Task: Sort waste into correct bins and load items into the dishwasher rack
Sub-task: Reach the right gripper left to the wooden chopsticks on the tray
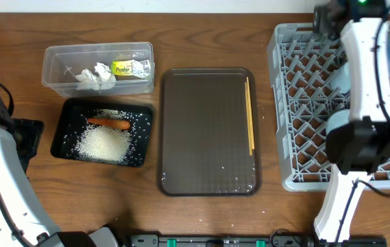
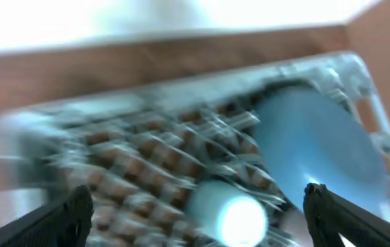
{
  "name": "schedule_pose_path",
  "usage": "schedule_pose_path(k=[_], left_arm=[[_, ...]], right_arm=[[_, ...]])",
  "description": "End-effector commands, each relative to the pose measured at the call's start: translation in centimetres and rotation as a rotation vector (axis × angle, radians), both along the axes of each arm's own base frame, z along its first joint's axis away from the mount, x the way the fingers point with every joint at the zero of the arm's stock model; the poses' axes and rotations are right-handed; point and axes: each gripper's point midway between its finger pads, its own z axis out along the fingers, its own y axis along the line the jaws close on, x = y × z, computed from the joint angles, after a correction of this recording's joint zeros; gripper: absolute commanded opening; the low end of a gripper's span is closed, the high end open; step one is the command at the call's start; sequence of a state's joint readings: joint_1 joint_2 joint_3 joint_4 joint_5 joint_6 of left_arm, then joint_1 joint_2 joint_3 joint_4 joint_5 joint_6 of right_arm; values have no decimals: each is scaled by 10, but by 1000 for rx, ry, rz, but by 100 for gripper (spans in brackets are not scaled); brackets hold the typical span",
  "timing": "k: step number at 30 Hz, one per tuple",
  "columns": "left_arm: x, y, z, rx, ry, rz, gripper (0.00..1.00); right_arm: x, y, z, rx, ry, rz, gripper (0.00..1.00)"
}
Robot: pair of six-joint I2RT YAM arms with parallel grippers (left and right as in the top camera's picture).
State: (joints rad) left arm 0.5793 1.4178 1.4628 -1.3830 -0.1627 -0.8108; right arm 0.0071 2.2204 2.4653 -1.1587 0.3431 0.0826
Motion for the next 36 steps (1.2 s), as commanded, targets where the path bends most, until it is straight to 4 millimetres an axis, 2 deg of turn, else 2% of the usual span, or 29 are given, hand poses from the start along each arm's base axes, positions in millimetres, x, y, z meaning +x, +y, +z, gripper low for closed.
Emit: schedule_pose_path(k=[1,3,7,8,10,12,17,23,29,33,36], left_arm=[[-1,1,0,1,9,-1,98],[-1,1,0,1,9,-1,98],[-1,1,0,1,9,-1,98],[-1,1,0,1,9,-1,98],[-1,1,0,1,9,-1,98],[-1,1,0,1,9,-1,98],[-1,1,0,1,9,-1,98],[-1,1,0,1,9,-1,98],[-1,1,0,1,9,-1,98],[-1,1,0,1,9,-1,98],[-1,1,0,1,9,-1,98]], right_arm=[[-14,51,67,229,-152,126,99],[-26,76,78,312,-143,210,99],[-68,161,87,657,-33,501,99],[-76,177,87,716,-5,549,99],[-89,208,79,785,61,620,98],[-95,226,59,753,125,605,93],[-107,238,-19,518,272,296,77],[-133,256,-96,332,346,127,66],[-161,239,-151,256,435,-8,64],[-174,252,-179,321,534,115,60],[-181,247,-195,306,559,110,60]])
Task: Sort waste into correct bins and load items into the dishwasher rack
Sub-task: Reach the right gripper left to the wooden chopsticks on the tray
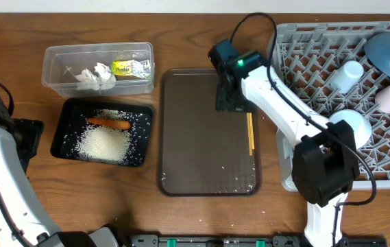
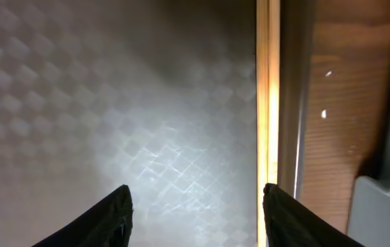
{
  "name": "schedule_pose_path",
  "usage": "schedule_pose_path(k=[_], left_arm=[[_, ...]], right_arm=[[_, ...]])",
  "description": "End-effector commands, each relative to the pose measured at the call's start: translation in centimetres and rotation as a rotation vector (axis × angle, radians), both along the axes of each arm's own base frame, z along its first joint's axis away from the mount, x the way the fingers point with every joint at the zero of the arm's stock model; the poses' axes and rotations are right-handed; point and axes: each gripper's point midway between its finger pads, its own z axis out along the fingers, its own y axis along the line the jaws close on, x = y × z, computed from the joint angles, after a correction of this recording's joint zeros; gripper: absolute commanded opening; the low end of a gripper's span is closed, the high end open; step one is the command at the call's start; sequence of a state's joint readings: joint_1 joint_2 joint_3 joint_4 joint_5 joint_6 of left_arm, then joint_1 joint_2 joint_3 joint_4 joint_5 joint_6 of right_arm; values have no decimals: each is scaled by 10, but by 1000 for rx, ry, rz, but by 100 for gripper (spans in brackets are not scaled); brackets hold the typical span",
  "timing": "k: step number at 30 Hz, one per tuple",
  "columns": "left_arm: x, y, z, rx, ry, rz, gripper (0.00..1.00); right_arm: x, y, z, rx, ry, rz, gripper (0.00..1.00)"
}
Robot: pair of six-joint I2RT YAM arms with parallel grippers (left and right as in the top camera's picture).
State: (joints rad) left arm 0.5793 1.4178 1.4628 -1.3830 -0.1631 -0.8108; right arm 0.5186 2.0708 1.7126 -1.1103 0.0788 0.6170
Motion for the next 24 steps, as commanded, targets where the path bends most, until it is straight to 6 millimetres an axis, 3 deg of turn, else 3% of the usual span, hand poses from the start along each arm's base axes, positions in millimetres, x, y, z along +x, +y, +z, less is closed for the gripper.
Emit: schedule_pose_path(k=[1,5,11,17,24], left_arm=[[-1,1,-1,1,9,-1,98],[-1,1,-1,1,9,-1,98],[-1,1,-1,1,9,-1,98],[-1,1,-1,1,9,-1,98],[-1,1,-1,1,9,-1,98]], right_arm=[[-10,-6,-16,-7,42,8,60],[-12,-24,-28,-73,39,-36,63],[-7,-17,-40,7,42,67,64],[-12,-30,-52,-51,42,62,65],[-6,-16,-55,11,16,130,64]])
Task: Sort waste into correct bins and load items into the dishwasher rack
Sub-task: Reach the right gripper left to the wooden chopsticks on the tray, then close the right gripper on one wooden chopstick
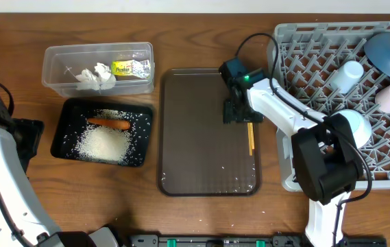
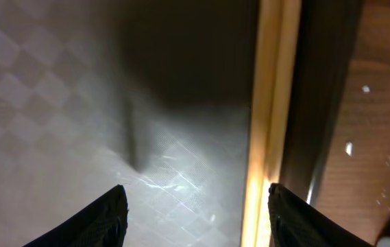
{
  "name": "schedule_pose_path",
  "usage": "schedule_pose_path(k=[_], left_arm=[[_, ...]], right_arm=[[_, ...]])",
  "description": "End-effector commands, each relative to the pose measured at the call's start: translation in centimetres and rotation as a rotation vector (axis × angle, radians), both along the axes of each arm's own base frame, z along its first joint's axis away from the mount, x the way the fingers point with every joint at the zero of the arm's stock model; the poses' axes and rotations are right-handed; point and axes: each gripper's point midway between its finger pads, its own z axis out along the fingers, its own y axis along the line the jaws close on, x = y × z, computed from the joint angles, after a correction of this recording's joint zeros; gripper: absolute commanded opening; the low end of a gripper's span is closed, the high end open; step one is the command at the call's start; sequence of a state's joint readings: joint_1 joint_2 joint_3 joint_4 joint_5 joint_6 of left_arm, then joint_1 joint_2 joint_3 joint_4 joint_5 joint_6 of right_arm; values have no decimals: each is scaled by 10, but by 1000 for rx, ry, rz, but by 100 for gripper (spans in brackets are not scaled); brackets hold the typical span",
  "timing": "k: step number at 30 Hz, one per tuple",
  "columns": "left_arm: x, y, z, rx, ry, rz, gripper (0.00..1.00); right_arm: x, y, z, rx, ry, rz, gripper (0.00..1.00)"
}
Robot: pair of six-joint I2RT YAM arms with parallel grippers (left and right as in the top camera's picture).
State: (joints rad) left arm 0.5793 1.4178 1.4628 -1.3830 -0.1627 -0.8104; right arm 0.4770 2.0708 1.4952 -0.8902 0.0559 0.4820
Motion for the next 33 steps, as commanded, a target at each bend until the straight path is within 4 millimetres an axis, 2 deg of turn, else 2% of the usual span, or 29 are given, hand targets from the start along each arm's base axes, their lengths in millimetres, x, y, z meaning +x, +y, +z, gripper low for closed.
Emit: schedule_pose_path(k=[1,7,26,33], left_arm=[[-1,1,0,1,9,-1,98],[-1,1,0,1,9,-1,98],[-1,1,0,1,9,-1,98],[-1,1,0,1,9,-1,98]], right_arm=[[-2,2,-2,6,6,37,64],[-3,-3,-6,-15,8,22,68],[-3,-2,-9,-21,5,26,66],[-3,1,-19,-27,14,34,66]])
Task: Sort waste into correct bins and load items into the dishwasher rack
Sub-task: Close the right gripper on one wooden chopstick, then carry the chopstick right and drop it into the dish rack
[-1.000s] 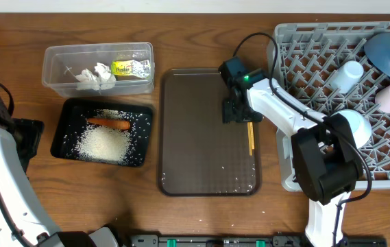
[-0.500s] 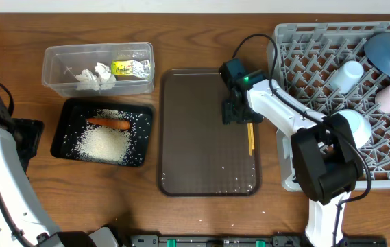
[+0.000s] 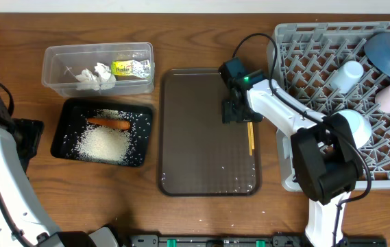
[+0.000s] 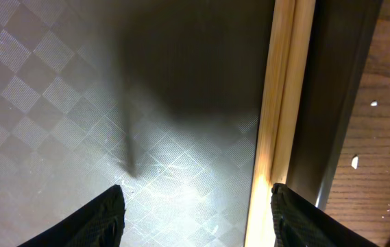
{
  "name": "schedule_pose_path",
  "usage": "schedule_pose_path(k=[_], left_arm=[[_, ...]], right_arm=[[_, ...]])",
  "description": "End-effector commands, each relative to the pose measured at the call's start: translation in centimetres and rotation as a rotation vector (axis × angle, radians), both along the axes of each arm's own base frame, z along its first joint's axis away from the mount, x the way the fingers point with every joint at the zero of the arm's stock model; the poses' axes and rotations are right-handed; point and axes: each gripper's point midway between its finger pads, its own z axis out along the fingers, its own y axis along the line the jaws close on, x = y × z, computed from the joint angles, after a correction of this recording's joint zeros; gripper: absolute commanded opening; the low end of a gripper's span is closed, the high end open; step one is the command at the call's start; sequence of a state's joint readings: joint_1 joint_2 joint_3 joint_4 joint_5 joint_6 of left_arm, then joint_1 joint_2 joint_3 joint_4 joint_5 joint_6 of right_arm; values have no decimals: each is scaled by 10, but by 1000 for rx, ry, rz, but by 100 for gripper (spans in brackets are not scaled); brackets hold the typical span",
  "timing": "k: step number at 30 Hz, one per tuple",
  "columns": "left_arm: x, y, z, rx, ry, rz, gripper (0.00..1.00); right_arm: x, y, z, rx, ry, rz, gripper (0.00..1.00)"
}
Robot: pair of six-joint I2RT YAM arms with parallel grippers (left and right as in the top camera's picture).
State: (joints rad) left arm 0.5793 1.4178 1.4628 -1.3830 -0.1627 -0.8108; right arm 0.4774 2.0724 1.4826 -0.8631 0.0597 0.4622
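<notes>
A pair of wooden chopsticks [image 3: 250, 137] lies lengthwise along the right rim of the dark brown tray [image 3: 201, 137]. My right gripper [image 3: 235, 113] is low over the tray beside them and open; in the wrist view the chopsticks [image 4: 280, 116] run just inside the right fingertip [image 4: 301, 216], the gripper [image 4: 196, 206] itself over bare tray [image 4: 64, 103]. The grey dishwasher rack [image 3: 297, 75] stands at the right. My left arm rests at the table's left edge, its gripper out of view.
A clear bin [image 3: 97, 68] at back left holds crumpled tissue and a yellow wrapper. In front of it, a black tray [image 3: 64, 130] carries rice and a carrot. In the rack are a blue plate, a white cup [image 3: 349, 72], a pink cup and a pale bowl [image 3: 352, 123].
My right gripper has come slightly closer to the tray surface; the chopsticks look larger in the wrist view. Nothing else moved.
My right gripper was first open over the dishwasher rack near the blue plate. Then it was over the tray's upper right beside the chopsticks. Afterwards it stood a little further down the tray and lower, and now lower still, open throughout.
</notes>
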Motion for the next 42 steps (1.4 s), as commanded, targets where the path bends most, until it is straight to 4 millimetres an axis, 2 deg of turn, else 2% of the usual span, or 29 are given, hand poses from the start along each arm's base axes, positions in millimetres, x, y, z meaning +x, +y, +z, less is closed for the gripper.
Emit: schedule_pose_path(k=[1,5,13,23,24,28,31,35,38,40,42], left_arm=[[-1,1,0,1,9,-1,98],[-1,1,0,1,9,-1,98],[-1,1,-1,1,10,-1,98],[-1,1,0,1,9,-1,98],[-1,1,0,1,9,-1,98],[-1,1,0,1,9,-1,98],[-1,1,0,1,9,-1,98],[-1,1,0,1,9,-1,98],[-1,1,0,1,9,-1,98],[-1,1,0,1,9,-1,98],[-1,1,0,1,9,-1,98]], right_arm=[[-6,0,-18,-31,31,15,67],[-8,-1,-28,-44,51,14,67],[-8,1,-29,-32,56,15,64],[-13,17,-29,-29,39,11,5],[-14,20,-29,-27,36,10,1],[-11,33,-21,33,40,18,1],[6,34,8,81,19,3,1],[43,18,79,133,-81,19,1],[66,-11,145,141,-178,54,1],[73,-35,179,131,-226,69,1],[76,-63,206,116,-259,66,1]])
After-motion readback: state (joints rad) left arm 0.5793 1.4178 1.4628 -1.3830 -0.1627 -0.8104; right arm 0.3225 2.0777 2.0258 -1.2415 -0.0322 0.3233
